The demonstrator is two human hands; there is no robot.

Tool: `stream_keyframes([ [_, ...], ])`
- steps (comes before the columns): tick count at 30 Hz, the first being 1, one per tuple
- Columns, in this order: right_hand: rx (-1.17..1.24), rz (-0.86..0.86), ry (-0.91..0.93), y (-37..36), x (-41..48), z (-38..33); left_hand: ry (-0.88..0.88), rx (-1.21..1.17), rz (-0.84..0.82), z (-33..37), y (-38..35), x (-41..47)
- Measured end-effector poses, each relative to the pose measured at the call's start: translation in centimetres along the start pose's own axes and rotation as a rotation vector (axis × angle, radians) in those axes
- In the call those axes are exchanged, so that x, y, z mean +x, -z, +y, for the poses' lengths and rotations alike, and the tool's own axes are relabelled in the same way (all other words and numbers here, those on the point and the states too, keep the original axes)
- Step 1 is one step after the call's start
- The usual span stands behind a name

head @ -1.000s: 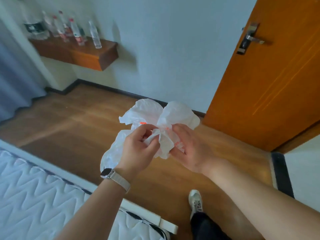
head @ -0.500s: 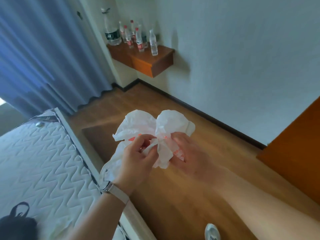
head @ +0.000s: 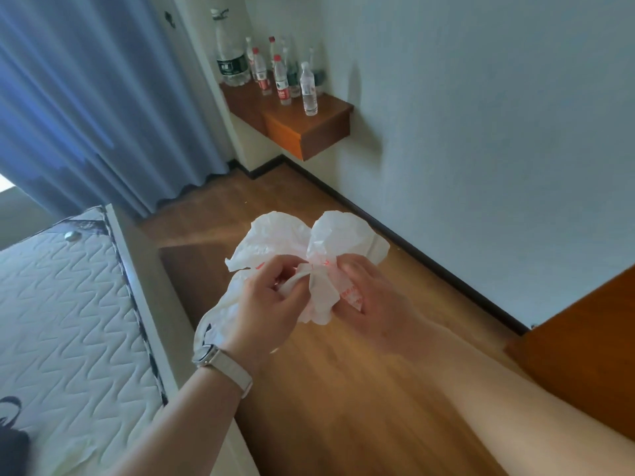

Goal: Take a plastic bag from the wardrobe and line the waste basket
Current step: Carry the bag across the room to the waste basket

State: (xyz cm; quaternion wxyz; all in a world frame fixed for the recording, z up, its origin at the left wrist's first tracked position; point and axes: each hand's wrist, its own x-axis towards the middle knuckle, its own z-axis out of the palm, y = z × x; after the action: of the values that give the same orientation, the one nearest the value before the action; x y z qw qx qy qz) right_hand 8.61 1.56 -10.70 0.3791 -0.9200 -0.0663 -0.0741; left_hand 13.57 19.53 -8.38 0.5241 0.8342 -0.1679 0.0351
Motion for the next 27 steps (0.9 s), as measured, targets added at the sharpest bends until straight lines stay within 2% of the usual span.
stream_keyframes([
  [5, 0.003, 0.023, 0.003, 0.1, 3.9, 0.9, -0.001, -0.015, 0.024, -0.4, 0.0, 3.5],
  [12, -0.069, -0.001, 0.031, -1.8, 13.5, 1.1, 0.059, -0.112, 0.098, -4.9, 2.2, 11.2],
  [22, -0.105, -0.005, 0.053, -6.7, 34.0, -2.4, 0.057, -0.179, 0.119, -12.2, 11.7, 28.4],
  [27, -0.113, -0.003, 0.079, -8.8, 41.1, -3.1, 0.057, -0.178, 0.134, -15.1, 15.2, 34.2],
])
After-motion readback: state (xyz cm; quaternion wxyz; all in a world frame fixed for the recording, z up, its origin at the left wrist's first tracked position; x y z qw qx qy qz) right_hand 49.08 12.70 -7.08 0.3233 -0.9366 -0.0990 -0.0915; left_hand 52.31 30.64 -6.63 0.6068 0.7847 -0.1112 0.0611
